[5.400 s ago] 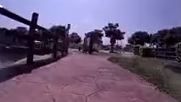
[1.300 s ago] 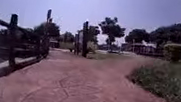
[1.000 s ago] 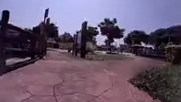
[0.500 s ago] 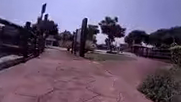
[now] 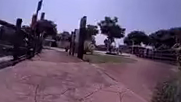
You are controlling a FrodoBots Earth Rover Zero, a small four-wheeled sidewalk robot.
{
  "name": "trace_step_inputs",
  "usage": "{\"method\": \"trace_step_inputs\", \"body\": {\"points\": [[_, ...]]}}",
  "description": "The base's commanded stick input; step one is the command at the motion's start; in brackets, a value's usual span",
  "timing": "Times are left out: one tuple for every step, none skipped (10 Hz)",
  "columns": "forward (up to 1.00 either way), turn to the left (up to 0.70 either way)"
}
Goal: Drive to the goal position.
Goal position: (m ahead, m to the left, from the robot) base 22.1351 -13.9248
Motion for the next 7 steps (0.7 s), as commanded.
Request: {"method": "trace_step_inputs", "body": {"points": [[1.0, -0.39], [1.0, -0.39], [1.0, -0.39], [1.0, -0.39], [1.0, -0.39], [1.0, -0.39], [1.0, -0.39]]}}
